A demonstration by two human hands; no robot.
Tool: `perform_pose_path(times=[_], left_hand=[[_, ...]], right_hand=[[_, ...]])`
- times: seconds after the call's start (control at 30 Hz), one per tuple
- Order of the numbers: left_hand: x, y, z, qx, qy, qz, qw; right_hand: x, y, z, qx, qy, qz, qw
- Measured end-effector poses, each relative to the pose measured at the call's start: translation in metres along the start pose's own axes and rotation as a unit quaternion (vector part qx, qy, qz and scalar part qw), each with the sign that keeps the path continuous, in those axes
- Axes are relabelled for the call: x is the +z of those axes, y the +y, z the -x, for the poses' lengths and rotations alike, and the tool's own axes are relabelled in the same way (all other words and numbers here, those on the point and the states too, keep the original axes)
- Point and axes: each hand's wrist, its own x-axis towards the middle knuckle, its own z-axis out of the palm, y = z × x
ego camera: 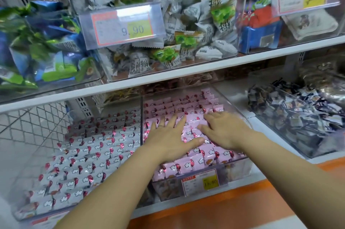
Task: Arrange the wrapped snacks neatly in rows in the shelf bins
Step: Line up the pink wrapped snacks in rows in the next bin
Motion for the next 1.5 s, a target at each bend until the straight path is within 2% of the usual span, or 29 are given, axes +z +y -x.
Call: perform_pose_path(times=[0.13,0.23,0.27,0.4,0.53,0.63,0.7,0.8,0.9,1.0,1.07,1.17,1.4,1.5], left_hand=[[-0.007,-0.004,-0.002,0.013,-0.040,-0.019,0.999],[-0.023,-0.018,-0.012,0.015,0.007,-0.011,1.000],[-0.027,-0.022,-0.016,0.009,0.021,-0.017,1.000],[-0.028,-0.033,-0.027,-0.005,-0.015,-0.057,0.998],[-0.023,-0.035,-0.029,-0.016,-0.016,-0.066,0.998],[-0.023,-0.035,-0.029,-0.027,0.031,-0.022,0.999],[-0.022,-0.040,-0.029,-0.054,0.086,0.046,0.994],[-0.019,-0.045,-0.030,-0.068,0.167,0.131,0.975],[-0.019,-0.047,-0.026,-0.059,0.225,0.215,0.948],[-0.019,-0.049,-0.023,-0.060,0.251,0.267,0.929],[-0.019,-0.049,-0.023,-0.064,0.261,0.287,0.919],[-0.019,-0.048,-0.024,-0.068,0.256,0.275,0.924],[-0.019,-0.049,-0.024,-0.073,0.252,0.256,0.930],[-0.018,-0.049,-0.024,-0.076,0.248,0.258,0.931]], right_hand=[[-0.016,0.000,0.000,0.028,-0.052,-0.017,0.998],[-0.023,-0.002,-0.015,0.005,0.060,-0.008,0.998],[-0.020,-0.004,-0.022,-0.008,0.074,0.004,0.997],[-0.001,-0.007,-0.043,-0.009,-0.031,0.008,0.999],[-0.002,-0.004,-0.045,-0.009,-0.085,0.012,0.996],[-0.006,-0.004,-0.042,-0.011,-0.114,0.026,0.993],[-0.009,-0.005,-0.043,-0.011,-0.097,0.018,0.995],[-0.007,-0.005,-0.054,-0.002,-0.039,0.005,0.999],[-0.002,-0.006,-0.068,0.020,-0.058,0.003,0.998],[-0.009,-0.005,-0.069,0.009,-0.105,0.024,0.994],[-0.019,-0.002,-0.069,-0.005,-0.087,0.023,0.996],[-0.018,0.004,-0.083,-0.011,-0.030,0.015,0.999],[-0.017,-0.001,-0.088,0.029,-0.099,-0.020,0.994],[-0.012,0.000,-0.082,-0.006,-0.055,0.006,0.998]])
